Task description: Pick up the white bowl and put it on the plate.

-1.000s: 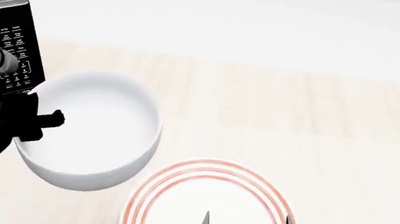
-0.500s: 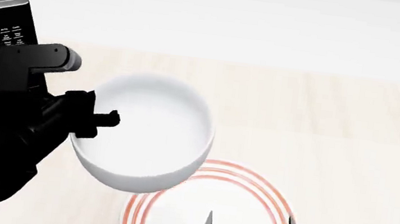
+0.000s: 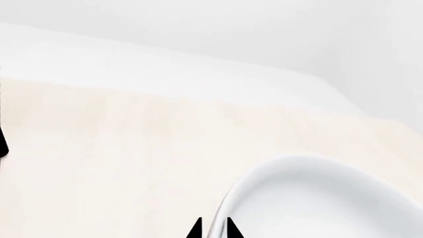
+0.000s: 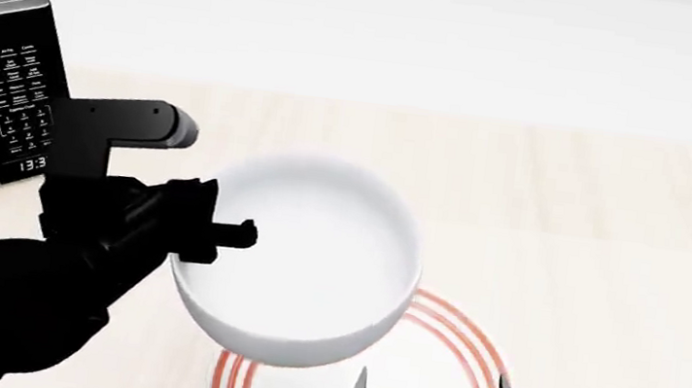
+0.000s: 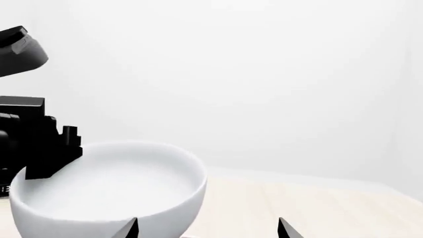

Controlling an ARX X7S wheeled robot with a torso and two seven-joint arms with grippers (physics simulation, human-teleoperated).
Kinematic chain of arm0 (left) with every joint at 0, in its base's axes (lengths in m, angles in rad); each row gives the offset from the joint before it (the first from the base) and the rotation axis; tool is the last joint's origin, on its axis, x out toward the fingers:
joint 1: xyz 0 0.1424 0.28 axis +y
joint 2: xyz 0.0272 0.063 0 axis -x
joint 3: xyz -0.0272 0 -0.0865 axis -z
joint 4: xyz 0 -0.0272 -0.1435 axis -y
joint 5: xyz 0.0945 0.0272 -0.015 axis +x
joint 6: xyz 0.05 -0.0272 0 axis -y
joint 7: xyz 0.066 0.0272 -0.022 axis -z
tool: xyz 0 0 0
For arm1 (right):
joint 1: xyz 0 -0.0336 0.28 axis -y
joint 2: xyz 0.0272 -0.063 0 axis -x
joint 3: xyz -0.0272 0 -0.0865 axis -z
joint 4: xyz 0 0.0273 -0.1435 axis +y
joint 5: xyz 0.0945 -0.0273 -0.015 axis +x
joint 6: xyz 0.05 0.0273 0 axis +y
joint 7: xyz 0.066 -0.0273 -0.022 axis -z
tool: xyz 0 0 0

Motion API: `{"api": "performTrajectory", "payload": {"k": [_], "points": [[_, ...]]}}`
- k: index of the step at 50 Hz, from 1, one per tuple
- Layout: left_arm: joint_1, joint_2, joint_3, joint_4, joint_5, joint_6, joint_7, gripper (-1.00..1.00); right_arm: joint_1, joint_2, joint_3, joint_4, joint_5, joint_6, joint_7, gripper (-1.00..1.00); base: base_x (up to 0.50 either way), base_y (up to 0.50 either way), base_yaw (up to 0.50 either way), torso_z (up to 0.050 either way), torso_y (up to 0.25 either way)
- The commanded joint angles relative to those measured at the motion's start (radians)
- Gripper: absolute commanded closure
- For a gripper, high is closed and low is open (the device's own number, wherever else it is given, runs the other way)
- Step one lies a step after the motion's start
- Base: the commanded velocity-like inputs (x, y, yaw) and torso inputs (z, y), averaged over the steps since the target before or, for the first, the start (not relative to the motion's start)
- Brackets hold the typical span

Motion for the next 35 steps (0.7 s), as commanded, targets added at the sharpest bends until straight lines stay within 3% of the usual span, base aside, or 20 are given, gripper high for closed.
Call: {"api": "performTrajectory", "payload": {"k": [1,35], "points": [[0.014,0.011,0.005,0.038,0.003,0.002,0.001,1.0,0.001,0.003,-0.003,0.007,-0.001,-0.005,0.0,-1.0,0.0,0.0,0.0,0.0,0.0],[0.057,0.022,0.023,0.068,-0.009,0.008,0.007,1.0,0.004,0.007,-0.014,0.007,0.001,-0.003,0.004,-1.0,0.0,0.0,0.0,0.0,0.001]]}}
